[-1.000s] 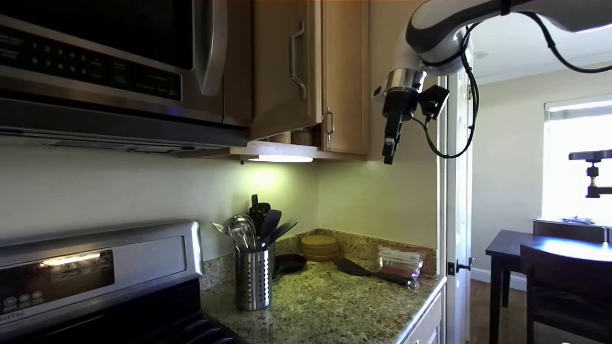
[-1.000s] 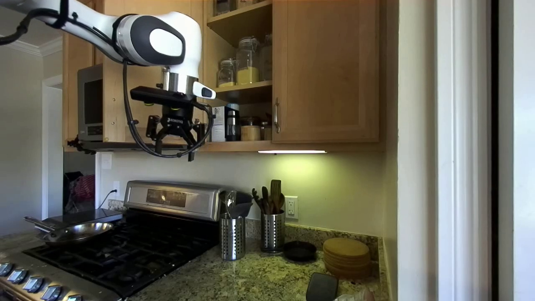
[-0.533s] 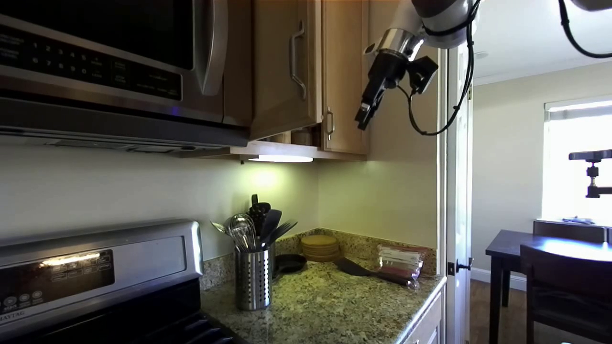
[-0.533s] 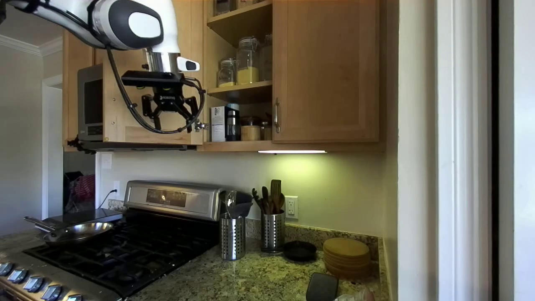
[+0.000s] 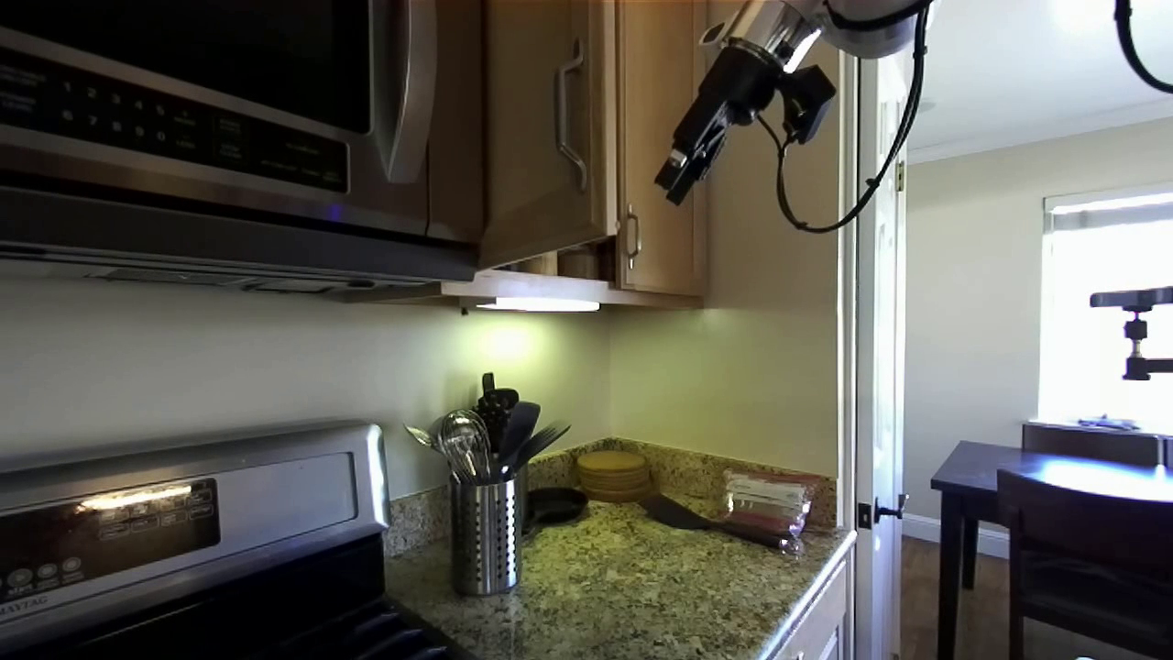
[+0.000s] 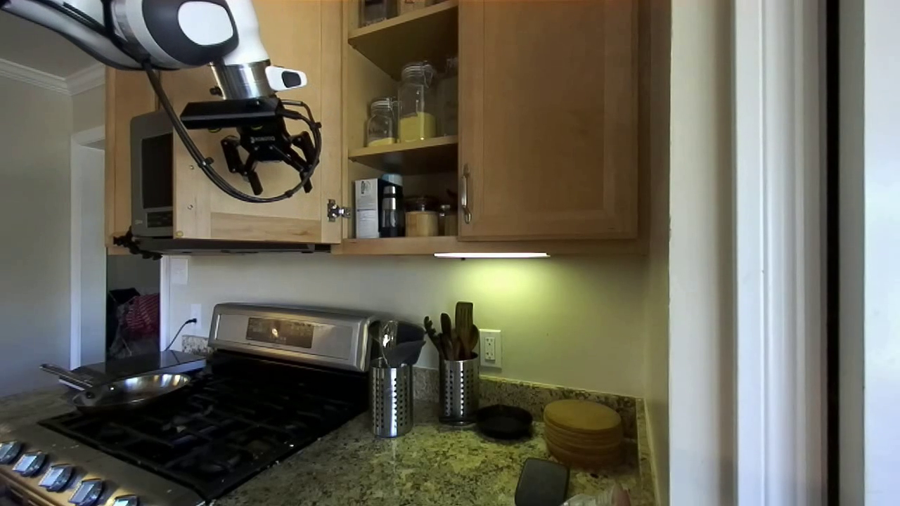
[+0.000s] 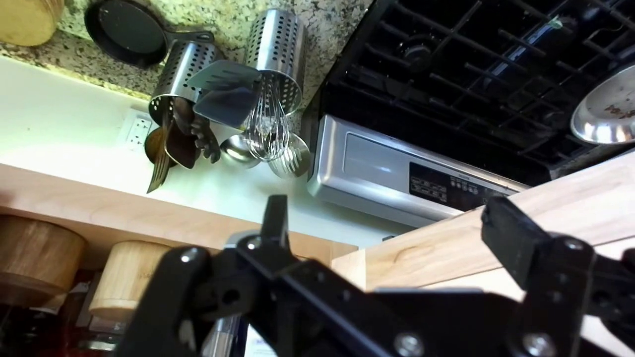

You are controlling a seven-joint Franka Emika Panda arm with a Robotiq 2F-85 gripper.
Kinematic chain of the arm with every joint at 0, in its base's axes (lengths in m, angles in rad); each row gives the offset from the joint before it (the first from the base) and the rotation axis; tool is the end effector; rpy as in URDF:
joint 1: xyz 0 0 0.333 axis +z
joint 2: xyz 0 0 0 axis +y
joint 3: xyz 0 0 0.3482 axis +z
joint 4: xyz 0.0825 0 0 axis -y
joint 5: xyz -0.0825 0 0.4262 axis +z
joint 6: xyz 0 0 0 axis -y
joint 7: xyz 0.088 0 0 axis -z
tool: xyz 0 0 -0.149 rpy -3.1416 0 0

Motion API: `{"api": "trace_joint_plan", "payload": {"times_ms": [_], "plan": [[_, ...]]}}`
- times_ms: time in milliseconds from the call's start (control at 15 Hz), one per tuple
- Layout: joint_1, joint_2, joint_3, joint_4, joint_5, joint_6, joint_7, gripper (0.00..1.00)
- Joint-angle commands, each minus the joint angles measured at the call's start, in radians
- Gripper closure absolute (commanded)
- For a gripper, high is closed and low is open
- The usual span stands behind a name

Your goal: Close the drawer on the right side of the microwave

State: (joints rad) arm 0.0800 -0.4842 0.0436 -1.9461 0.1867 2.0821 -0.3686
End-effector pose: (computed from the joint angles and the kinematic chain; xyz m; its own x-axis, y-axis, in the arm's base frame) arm 0.4776 0.0814 0.7387 0.7143 0.3686 0.5949 0.4224 -0.9048 0.0534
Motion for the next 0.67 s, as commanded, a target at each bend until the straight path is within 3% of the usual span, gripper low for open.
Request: {"api": "trace_joint_plan", "payload": {"times_ms": [0, 600], "plan": [[0.028, 0.002, -0.020, 0.003, -0.016, 0.000, 0.012, 0.00], [0.080, -0.086, -0.038, 0.001, 0.033, -0.016, -0.014, 0.00]]}}
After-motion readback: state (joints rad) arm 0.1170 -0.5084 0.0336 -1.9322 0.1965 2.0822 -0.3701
